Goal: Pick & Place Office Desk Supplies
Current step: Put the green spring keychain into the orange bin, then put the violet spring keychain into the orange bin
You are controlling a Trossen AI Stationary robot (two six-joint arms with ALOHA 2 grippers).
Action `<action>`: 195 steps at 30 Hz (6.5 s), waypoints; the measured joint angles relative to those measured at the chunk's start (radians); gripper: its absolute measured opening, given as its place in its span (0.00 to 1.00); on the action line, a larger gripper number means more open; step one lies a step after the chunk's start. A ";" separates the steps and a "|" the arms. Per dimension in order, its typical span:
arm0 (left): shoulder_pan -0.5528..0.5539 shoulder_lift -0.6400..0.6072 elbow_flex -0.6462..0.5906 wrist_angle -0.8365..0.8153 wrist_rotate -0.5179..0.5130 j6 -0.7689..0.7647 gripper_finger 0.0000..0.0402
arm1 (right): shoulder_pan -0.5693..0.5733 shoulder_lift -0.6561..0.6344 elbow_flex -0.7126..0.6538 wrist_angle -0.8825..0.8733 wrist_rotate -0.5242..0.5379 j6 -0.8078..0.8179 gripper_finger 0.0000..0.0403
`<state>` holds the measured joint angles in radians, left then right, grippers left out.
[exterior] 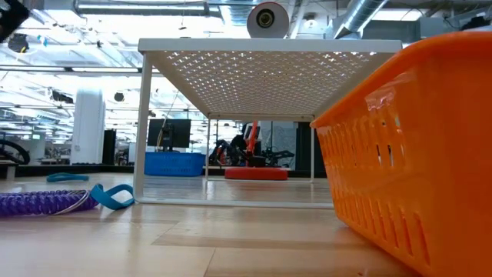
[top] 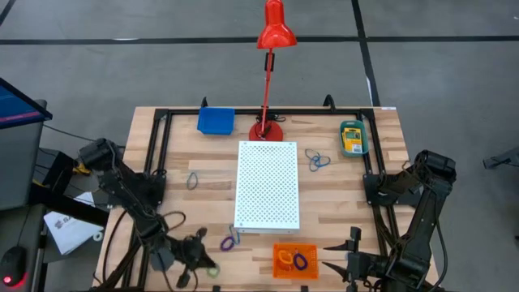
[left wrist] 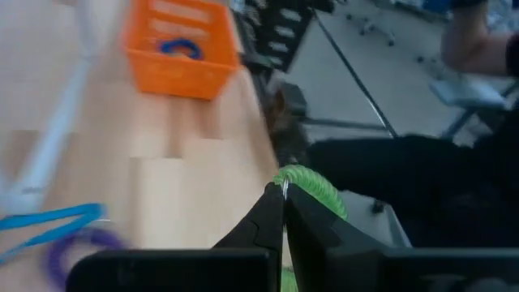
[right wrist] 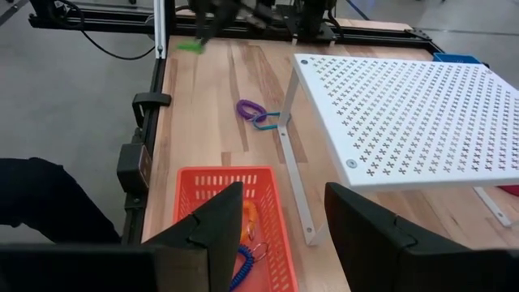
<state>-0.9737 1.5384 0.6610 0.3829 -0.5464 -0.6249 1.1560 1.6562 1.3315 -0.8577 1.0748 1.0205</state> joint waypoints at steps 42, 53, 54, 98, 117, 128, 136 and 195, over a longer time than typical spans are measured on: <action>0.326 0.575 0.718 -0.003 -0.026 0.575 0.00 | -0.013 0.001 -0.044 0.033 0.009 -0.010 0.42; 0.362 0.575 0.718 -0.001 0.067 0.565 0.07 | -0.011 0.001 -0.044 0.033 0.003 -0.009 0.42; 0.362 0.575 0.718 0.000 0.067 0.565 0.09 | -0.011 0.001 -0.044 0.033 0.003 -0.009 0.42; -0.016 0.506 0.718 -0.899 -0.151 -0.357 0.35 | -0.013 0.000 -0.044 0.070 0.000 -0.009 0.42; 0.053 0.468 0.525 -0.964 -0.283 -0.827 0.38 | -0.007 0.000 -0.044 0.074 -0.001 -0.009 0.42; 0.062 0.362 0.237 -0.504 -0.331 -0.796 0.50 | -0.005 0.000 -0.044 0.081 -0.002 -0.009 0.42; 0.072 0.362 0.214 -0.434 -0.320 -0.744 0.45 | -0.005 0.000 -0.044 0.084 -0.003 -0.008 0.42; -0.004 0.146 0.213 -0.853 -0.135 -0.794 0.00 | -0.005 0.000 -0.044 0.108 -0.003 -0.009 0.42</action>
<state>-0.9773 1.6843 0.8742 -0.4699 -0.6818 -1.4193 1.1515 1.6566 1.2873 -0.7502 1.0718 1.0111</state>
